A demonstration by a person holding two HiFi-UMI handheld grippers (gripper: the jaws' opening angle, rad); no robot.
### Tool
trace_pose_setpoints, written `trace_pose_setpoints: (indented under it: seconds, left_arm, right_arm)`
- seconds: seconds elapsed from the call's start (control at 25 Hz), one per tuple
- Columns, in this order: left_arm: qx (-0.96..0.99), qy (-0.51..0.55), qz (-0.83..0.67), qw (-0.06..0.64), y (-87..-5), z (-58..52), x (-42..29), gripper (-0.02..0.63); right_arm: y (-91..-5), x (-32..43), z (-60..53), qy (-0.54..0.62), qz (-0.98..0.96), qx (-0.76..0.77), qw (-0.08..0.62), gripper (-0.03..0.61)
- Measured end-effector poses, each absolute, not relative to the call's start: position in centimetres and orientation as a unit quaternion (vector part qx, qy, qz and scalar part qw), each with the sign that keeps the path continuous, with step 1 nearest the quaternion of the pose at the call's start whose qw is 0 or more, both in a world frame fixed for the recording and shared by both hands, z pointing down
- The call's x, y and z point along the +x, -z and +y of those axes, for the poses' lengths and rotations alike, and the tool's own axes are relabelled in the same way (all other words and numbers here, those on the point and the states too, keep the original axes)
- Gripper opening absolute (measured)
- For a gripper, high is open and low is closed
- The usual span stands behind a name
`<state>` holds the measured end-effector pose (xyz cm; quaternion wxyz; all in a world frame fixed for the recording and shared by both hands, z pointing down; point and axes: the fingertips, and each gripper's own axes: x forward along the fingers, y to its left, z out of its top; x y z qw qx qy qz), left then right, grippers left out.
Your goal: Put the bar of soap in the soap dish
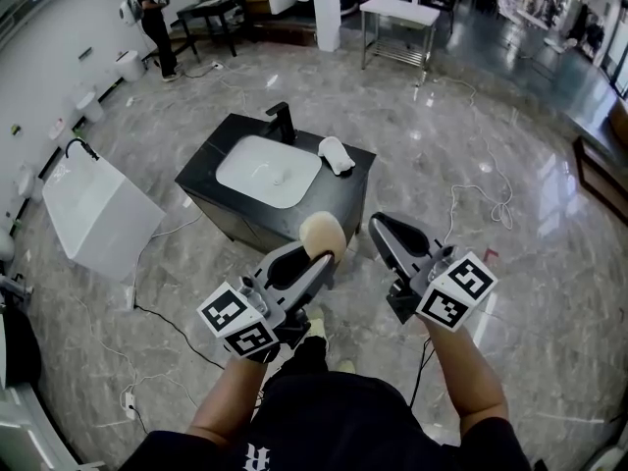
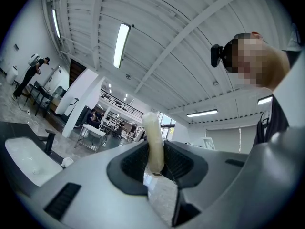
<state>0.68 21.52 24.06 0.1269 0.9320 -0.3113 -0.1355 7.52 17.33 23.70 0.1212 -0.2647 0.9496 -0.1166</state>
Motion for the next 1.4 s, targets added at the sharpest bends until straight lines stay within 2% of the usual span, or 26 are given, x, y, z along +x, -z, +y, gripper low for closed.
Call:
trace_pose_setpoints:
  seconds: [1.12,1.4]
  left_arm:
    - [0.938,0.117,-0.286,0.157,-27.9,-4.1,-8.1,0.106]
    - [0.932,0.117,-0.286,0.189,-30.5,-8.2,-8.8,0.107]
  right_arm:
    - [-25.3,0.4,-6.8,0.133,0.927,-0.335,0.105,0.009]
    - [-26.0,-0.6,-9.7,0.137,0.925,-0.342,0.095,0.009]
